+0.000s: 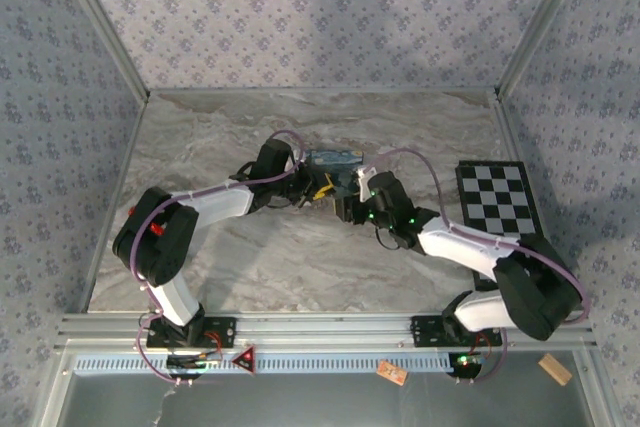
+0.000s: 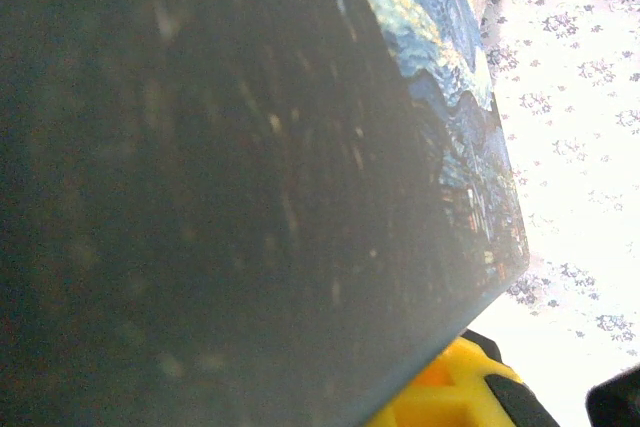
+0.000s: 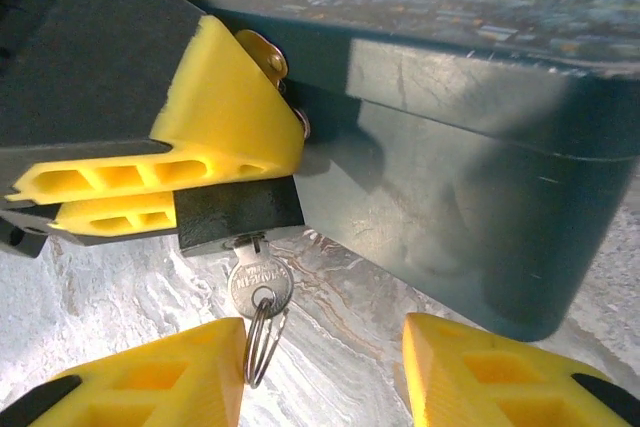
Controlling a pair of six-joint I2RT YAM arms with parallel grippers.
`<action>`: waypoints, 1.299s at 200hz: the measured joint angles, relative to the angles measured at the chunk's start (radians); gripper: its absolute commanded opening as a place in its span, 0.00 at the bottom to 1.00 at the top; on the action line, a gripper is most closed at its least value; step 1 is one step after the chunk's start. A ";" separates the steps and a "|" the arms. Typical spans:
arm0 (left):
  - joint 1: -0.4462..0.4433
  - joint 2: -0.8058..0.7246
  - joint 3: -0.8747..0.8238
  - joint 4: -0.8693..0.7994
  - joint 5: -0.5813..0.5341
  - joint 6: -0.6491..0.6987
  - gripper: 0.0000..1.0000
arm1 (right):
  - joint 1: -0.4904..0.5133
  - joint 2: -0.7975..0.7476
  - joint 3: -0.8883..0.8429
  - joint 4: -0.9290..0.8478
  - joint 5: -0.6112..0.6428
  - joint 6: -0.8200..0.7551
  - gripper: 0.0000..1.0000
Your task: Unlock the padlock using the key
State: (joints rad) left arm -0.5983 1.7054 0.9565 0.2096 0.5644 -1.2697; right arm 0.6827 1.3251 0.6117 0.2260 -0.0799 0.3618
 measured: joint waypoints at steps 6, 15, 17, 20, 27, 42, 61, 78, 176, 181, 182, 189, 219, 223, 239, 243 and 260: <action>0.000 0.000 0.000 0.000 0.000 0.000 0.01 | 0.008 -0.018 -0.023 0.026 0.010 -0.015 0.41; 0.000 0.000 0.000 0.000 0.000 0.000 0.01 | 0.028 -0.048 -0.068 0.077 0.025 -0.055 0.41; 0.000 0.000 0.000 0.000 0.000 0.000 0.01 | 0.034 -0.054 -0.080 0.091 0.032 -0.065 0.41; 0.000 0.000 0.000 0.000 0.000 0.000 0.01 | 0.043 -0.063 -0.096 0.109 0.038 -0.077 0.41; 0.000 0.000 0.000 0.000 0.000 0.000 0.01 | 0.067 -0.078 -0.135 0.150 0.051 -0.121 0.41; 0.000 0.000 0.000 0.000 0.000 0.000 0.01 | 0.108 -0.084 -0.185 0.214 0.078 -0.207 0.42; 0.000 0.000 0.000 0.000 0.000 0.000 0.01 | 0.135 -0.081 -0.219 0.291 0.112 -0.315 0.42; 0.000 0.000 0.000 0.000 0.000 0.000 0.01 | 0.134 -0.081 -0.230 0.352 0.137 -0.386 0.43; 0.001 0.000 0.000 0.003 0.013 0.000 0.01 | 0.200 0.080 -0.254 0.596 0.304 -0.718 0.38; 0.001 0.000 0.000 0.004 0.015 0.000 0.01 | 0.202 0.090 -0.253 0.605 0.312 -0.728 0.38; 0.001 0.000 0.000 0.004 0.015 0.000 0.01 | 0.202 0.092 -0.253 0.606 0.313 -0.730 0.38; 0.001 0.000 0.000 0.004 0.016 0.000 0.01 | 0.204 0.104 -0.253 0.615 0.323 -0.745 0.37; 0.001 0.000 0.000 0.012 0.026 -0.001 0.01 | 0.206 0.129 -0.253 0.647 0.354 -0.790 0.37; 0.001 0.000 0.000 0.014 0.026 -0.001 0.01 | 0.207 0.131 -0.253 0.650 0.357 -0.794 0.37; 0.000 0.000 0.000 0.020 0.026 -0.001 0.01 | 0.208 0.134 -0.252 0.666 0.373 -0.807 0.37; 0.000 0.000 0.000 0.020 0.027 -0.001 0.01 | 0.208 0.134 -0.252 0.670 0.376 -0.809 0.38; 0.000 0.000 0.000 0.023 0.028 -0.001 0.01 | 0.211 0.135 -0.252 0.687 0.391 -0.821 0.39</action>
State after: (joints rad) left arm -0.5980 1.7054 0.9565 0.2325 0.5922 -1.2705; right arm 0.8940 1.4597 0.3599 0.9131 0.3111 -0.4587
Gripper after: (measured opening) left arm 0.125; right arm 0.388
